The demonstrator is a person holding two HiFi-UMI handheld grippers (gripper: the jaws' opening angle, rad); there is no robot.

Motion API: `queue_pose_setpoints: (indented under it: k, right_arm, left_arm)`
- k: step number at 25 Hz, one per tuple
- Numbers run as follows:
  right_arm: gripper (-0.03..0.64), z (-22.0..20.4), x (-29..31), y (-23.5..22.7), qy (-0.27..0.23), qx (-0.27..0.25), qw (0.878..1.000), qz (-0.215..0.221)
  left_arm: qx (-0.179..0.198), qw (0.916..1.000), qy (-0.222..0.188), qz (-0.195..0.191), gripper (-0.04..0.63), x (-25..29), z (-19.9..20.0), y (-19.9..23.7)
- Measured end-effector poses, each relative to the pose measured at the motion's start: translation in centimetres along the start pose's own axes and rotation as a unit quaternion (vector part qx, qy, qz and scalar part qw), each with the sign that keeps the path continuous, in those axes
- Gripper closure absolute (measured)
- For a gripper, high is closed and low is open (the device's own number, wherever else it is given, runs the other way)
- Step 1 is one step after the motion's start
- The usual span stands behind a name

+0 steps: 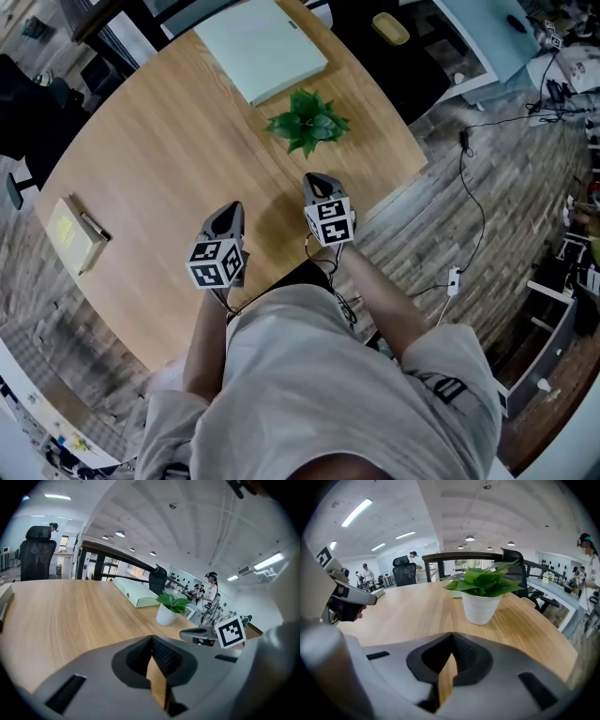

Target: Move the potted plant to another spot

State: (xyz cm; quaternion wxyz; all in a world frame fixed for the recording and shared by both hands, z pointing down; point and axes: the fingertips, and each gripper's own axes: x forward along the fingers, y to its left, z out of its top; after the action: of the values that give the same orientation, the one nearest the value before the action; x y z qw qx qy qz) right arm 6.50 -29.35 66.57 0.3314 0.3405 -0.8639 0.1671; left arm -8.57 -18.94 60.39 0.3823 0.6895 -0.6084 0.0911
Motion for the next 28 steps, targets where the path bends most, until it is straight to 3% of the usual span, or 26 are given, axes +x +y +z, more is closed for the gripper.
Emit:
queue_pose_setpoints:
  k: [7, 17, 23, 28]
  right_arm:
    - [0.614, 2.0, -1.7, 4.9, -0.026, -0.02, 0.999, 0.035]
    - [0.614, 7.6, -5.5, 8.8, -0.091, -0.02, 0.995, 0.027]
    - [0.614, 14.2, -9.6, 10.1, -0.168, -0.025, 0.985, 0.018]
    - [0.614, 18.9, -13.1, 10.9, -0.225, -0.03, 0.974, 0.017]
  left_arm:
    - [-0.008, 0.9995, -0.03, -0.004, 0.583, -2.4, 1.2, 0.6]
    - [0.0, 0.994, -0.109, -0.01, 0.583, -7.5, 5.4, 0.4]
    - [0.008, 0.9827, -0.183, -0.029, 0.583, -11.4, 10.9, 0.0]
    - [0.037, 0.9725, -0.229, -0.018, 0.583, -14.7, 14.7, -0.3]
